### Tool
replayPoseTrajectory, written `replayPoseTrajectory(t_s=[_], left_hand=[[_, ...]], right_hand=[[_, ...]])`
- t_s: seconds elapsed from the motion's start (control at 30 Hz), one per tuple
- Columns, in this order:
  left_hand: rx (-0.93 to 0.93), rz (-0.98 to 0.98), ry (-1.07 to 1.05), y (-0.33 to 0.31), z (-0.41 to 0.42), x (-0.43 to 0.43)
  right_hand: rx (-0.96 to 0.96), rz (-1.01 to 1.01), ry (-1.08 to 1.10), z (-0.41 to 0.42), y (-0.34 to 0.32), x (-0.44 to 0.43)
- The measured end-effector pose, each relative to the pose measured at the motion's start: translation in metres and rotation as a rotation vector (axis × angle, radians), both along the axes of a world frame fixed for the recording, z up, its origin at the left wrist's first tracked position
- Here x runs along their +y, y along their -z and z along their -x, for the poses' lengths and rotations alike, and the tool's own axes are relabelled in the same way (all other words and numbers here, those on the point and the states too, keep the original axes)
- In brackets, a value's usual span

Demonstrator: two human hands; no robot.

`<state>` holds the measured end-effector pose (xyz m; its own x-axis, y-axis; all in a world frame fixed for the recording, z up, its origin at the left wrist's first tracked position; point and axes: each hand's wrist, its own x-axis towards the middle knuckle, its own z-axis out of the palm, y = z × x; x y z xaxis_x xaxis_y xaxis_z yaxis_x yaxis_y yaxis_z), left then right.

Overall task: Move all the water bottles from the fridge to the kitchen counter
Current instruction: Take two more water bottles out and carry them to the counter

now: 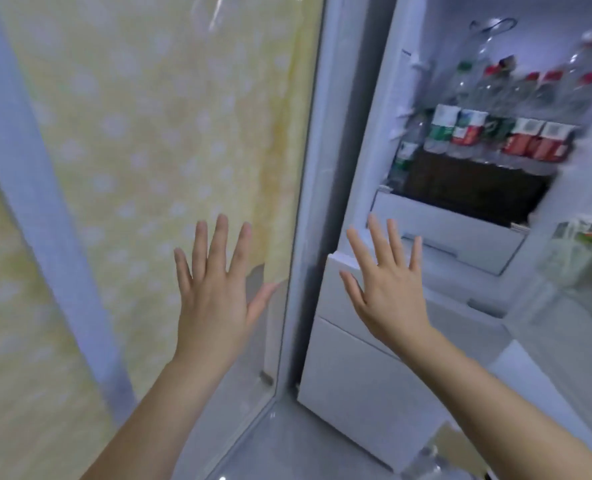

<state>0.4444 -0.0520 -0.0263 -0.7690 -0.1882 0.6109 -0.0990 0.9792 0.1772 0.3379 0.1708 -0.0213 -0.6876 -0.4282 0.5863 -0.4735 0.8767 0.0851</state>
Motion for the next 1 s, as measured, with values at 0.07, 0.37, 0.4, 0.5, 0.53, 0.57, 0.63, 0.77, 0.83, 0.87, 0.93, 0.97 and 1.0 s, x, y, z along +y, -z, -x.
replayPoseTrajectory(t_s=[0.07,0.37,0.4,0.5,0.53,0.57,0.63,0.77,0.83,0.87,0.93,0.97,1.0], left_hand=[[-0.007,0.015,0.098,-0.003,0.041,0.010],[0.072,0.096,0.400,-0.024,0.201,0.054],[0.070,0.095,0.410,-0.024,0.210,0.061],[0.052,0.095,0.454,-0.020,0.241,0.080],[0.047,0.098,0.466,-0.019,0.251,0.086],[0.042,0.098,0.474,-0.018,0.260,0.092],[0.032,0.094,0.482,-0.018,0.282,0.106],[0.046,0.090,0.467,-0.015,0.322,0.127],[0.052,0.071,0.449,-0.015,0.341,0.134],[0.055,0.062,0.439,-0.015,0.350,0.139],[0.068,0.045,0.427,-0.018,0.369,0.148],[0.077,0.033,0.421,-0.020,0.379,0.153],[0.088,0.019,0.413,-0.023,0.389,0.158]], right_hand=[[0.008,0.017,0.109,0.023,-0.004,0.020],[0.026,0.132,0.443,0.099,-0.012,0.073],[0.021,0.139,0.461,0.103,-0.009,0.079],[0.001,0.147,0.505,0.121,-0.001,0.095],[-0.008,0.152,0.519,0.128,0.002,0.100],[-0.016,0.157,0.528,0.135,0.003,0.104],[-0.036,0.171,0.546,0.156,0.005,0.115],[-0.051,0.174,0.510,0.204,0.002,0.129],[-0.049,0.190,0.482,0.227,-0.002,0.136],[-0.044,0.201,0.474,0.239,-0.005,0.140],[-0.039,0.246,0.458,0.263,-0.010,0.147],[-0.042,0.274,0.453,0.275,-0.012,0.150],[-0.044,0.306,0.450,0.288,-0.014,0.152]])
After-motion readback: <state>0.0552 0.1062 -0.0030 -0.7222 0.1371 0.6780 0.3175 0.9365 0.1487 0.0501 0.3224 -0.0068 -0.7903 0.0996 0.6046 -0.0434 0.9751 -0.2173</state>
